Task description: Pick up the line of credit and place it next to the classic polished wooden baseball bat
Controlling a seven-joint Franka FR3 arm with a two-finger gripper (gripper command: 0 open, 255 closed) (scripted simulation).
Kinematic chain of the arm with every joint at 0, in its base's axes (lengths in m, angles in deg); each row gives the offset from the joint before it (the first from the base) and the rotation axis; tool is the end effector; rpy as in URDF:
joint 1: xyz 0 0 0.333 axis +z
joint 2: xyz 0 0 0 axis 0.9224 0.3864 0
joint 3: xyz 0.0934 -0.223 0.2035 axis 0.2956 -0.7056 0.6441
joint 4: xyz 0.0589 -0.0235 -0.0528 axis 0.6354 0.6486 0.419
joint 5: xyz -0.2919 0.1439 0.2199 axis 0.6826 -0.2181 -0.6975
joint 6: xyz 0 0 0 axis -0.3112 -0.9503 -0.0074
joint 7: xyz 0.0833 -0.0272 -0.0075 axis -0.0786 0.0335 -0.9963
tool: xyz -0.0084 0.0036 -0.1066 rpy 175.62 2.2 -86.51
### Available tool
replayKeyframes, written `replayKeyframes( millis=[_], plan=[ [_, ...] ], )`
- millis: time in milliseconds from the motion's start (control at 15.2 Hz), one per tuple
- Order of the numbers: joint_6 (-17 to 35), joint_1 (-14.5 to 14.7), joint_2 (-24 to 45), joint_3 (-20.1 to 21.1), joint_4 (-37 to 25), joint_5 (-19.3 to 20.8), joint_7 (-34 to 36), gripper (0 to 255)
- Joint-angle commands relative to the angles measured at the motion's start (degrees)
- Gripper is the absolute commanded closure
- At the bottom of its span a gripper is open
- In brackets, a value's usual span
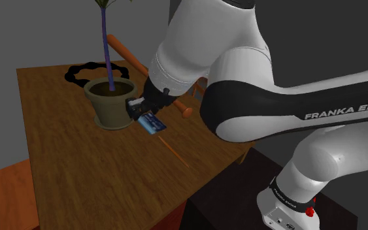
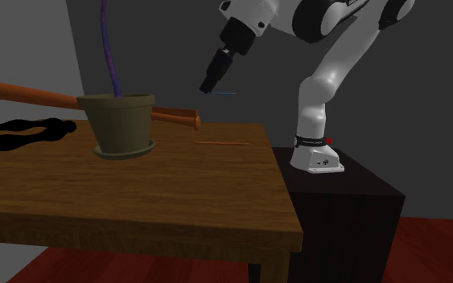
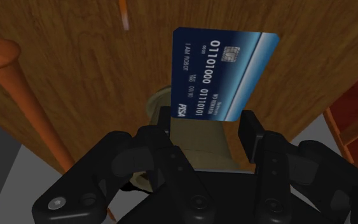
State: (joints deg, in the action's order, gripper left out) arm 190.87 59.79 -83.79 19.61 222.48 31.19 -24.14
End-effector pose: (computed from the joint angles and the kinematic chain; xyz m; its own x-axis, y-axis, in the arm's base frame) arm 0.3059 0.3566 0.4855 0.8341 -0.0105 0.5515 -0.0149 -0.9999 0.0034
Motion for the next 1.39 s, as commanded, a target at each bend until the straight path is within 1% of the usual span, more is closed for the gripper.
replayKeyframes(
  millis=[0,528,1122,1320],
  plan=[
    [-1.67,0.5,-0.43,-0.97,-1.13,-0.17,-0.62,255],
    [-7.56,1.41,-1.37,-3.95,-5.89,-0.36,-2.67,255],
    [-13.77,1.52,-1.55,-6.31,-11.83,-0.13,-4.44,255],
    [-11.91,2.27,-2.24,-10.85,-8.92,-0.44,-8.67,255]
  ],
)
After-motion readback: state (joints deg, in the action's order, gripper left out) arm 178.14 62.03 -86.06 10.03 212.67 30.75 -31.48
